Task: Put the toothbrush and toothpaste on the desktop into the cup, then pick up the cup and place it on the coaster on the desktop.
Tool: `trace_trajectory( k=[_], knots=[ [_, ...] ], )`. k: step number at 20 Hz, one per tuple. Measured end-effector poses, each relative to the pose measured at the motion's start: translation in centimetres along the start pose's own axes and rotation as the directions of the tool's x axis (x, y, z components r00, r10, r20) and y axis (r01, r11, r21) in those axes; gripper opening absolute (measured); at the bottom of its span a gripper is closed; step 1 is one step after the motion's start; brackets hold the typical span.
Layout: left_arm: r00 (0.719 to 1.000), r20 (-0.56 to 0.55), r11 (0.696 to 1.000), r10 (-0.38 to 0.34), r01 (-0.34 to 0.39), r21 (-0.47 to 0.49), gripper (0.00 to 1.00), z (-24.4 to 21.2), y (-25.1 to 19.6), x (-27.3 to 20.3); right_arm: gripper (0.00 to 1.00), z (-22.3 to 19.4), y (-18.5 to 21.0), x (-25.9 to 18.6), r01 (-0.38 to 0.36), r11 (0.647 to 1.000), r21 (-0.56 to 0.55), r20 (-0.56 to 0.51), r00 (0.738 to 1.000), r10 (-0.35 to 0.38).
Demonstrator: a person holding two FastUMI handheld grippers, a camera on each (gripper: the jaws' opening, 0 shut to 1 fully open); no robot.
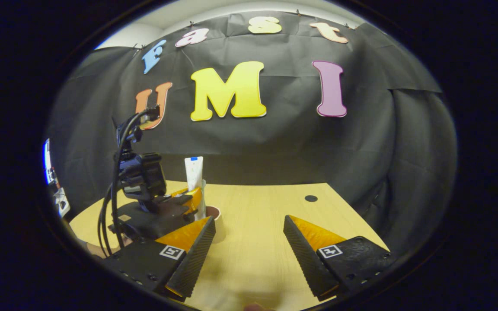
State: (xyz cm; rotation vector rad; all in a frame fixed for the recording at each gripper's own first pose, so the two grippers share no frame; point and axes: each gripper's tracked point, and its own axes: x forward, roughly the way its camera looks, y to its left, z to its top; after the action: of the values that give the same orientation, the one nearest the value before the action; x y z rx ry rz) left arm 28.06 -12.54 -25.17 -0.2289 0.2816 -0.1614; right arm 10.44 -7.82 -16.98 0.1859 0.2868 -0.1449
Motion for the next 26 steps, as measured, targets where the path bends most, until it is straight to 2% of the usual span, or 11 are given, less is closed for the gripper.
trace_trajectory(
  k=[1,2,6,8,10,11,18,19,20,26],
  knots=[
    [1.000,0.000,1.000,0.010,-0.010,0.014,0.14,-0.3,0.0,0.1,0.99,0.0,-0.2,0.0,-0.010,1.000,0.004,0.002,1.000,0.010],
    [1.000,-0.003,0.999,0.028,-0.028,0.025,0.14,-0.5,0.1,0.2,0.93,0.1,-0.4,0.2,-0.013,1.000,0.005,0.003,1.000,0.013],
    [0.996,-0.014,0.994,0.093,-0.092,0.064,0.14,-1.8,0.8,0.0,0.96,0.2,-1.2,0.5,-0.025,1.000,0.016,0.005,1.000,0.024],
    [0.990,-0.021,0.988,0.137,-0.135,0.080,0.22,-2.1,1.4,-0.3,0.96,0.7,-1.3,0.5,-0.032,0.999,0.017,0.017,0.999,0.032],
    [0.989,-0.013,0.986,0.145,-0.143,0.081,0.71,-2.4,1.3,-0.4,0.93,1.1,-1.5,0.6,-0.038,0.999,0.006,0.025,0.999,0.038],
    [0.989,-0.010,0.986,0.149,-0.147,0.079,0.95,-2.0,1.4,-1.0,0.96,1.1,-1.8,0.7,-0.035,0.999,-0.001,0.024,0.999,0.035],
    [0.992,-0.051,0.991,0.117,-0.113,0.075,0.96,-1.5,2.0,-3.7,0.96,1.7,-3.2,0.9,-0.013,1.000,-0.011,0.008,1.000,0.013],
    [0.993,-0.057,0.991,0.107,-0.102,0.082,0.96,-1.2,2.1,-4.2,0.93,1.8,-3.2,0.9,-0.009,1.000,-0.015,0.005,1.000,0.009],
    [0.994,-0.059,0.992,0.096,-0.091,0.089,0.96,-0.8,2.1,-4.9,0.96,1.9,-3.1,1.1,-0.007,1.000,-0.020,-0.002,1.000,0.007],
    [0.997,-0.042,0.988,0.057,-0.051,0.143,0.97,3.6,3.8,-8.9,0.96,1.5,0.2,2.0,-0.042,0.999,-0.004,-0.091,0.995,0.042]
  ],
)
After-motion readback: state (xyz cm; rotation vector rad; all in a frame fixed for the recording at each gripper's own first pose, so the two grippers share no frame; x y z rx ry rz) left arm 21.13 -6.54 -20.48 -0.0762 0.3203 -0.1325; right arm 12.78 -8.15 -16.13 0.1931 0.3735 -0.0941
